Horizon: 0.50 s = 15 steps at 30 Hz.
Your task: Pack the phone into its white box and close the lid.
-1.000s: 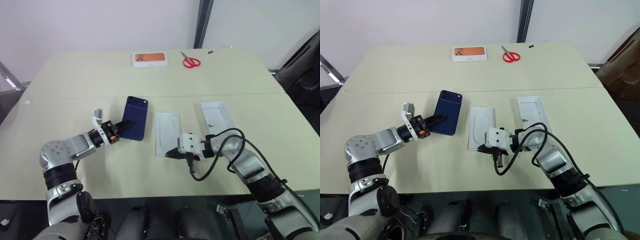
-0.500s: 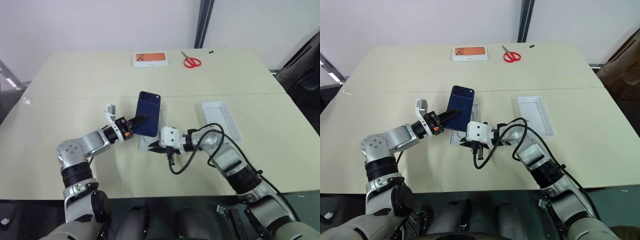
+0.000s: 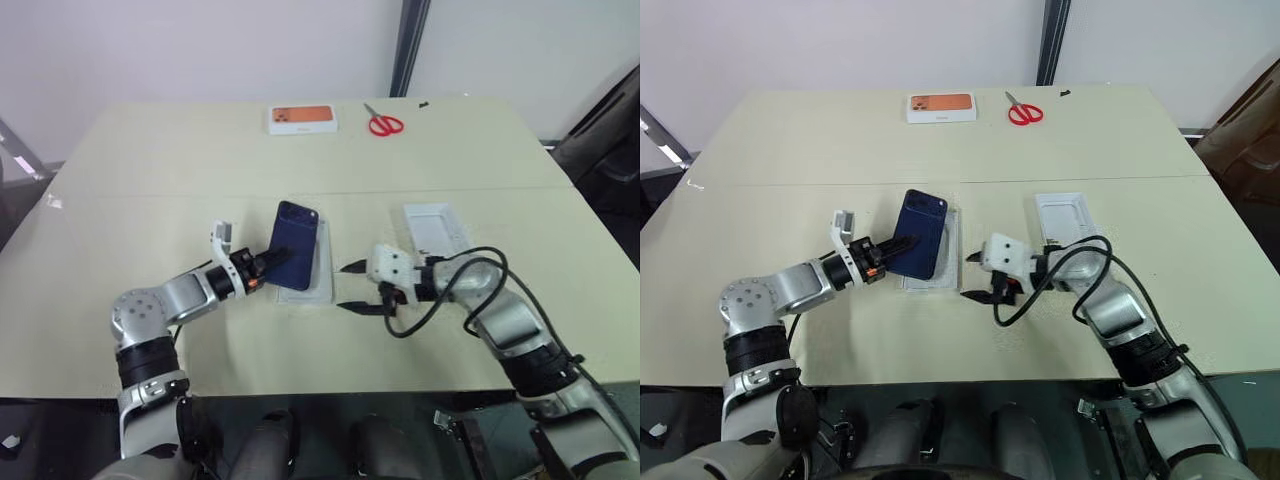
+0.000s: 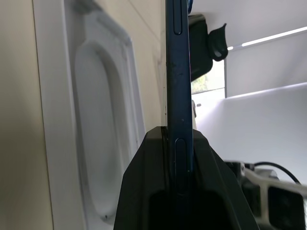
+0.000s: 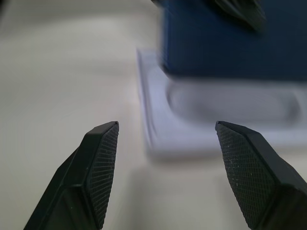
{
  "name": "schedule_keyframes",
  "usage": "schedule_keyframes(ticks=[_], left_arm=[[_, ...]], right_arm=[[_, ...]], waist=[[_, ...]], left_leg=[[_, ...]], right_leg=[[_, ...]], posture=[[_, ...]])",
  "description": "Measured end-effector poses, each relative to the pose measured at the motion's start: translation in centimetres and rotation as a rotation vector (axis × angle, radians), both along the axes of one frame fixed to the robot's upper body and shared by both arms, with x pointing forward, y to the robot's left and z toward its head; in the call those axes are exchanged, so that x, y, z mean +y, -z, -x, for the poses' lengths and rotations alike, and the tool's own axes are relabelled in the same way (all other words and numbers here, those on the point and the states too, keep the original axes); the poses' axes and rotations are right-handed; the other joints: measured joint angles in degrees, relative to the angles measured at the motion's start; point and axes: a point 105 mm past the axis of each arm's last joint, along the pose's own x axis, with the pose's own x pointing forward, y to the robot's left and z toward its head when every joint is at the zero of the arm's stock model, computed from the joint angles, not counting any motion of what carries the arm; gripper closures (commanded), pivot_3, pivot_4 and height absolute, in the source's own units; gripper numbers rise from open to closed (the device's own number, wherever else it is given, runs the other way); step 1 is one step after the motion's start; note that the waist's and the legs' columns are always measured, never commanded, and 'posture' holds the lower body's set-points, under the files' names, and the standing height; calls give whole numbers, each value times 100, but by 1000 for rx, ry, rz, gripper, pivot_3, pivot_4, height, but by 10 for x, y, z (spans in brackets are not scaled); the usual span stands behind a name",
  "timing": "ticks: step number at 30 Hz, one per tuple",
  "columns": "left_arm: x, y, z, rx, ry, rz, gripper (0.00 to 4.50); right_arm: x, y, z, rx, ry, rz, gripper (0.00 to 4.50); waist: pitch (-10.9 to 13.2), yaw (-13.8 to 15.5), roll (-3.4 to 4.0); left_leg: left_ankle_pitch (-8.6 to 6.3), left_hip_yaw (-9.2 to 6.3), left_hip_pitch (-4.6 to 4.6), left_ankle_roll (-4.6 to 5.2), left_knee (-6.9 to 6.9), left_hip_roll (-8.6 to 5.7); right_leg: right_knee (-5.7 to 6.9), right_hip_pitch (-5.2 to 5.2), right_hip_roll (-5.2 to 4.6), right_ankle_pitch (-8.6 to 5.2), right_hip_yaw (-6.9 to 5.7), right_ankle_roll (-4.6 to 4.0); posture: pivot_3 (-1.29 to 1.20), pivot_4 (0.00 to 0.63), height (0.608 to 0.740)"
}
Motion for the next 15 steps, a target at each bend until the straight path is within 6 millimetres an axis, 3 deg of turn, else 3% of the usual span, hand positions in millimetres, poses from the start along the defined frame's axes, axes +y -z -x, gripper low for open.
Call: schedule_keyframes(ticks=[5,15], left_arm=[[-6,-5,2,-37,17,-37,410],[-4,-17,6,-87,46,-54,410]], right_arm=[[-11,0,-9,-24,52,5,1111],[-8,-1,-22,-71,77,3,1111]], waist=[[0,-9,0],[0,-4,0]], left_leg=[[0,2,0,0,-1,1],[0,3,0,0,2,1]], right_leg=[[0,0,1,0,1,0],[0,1,1,0,1,0]], posture=[[0,150,734],[0,150,734]])
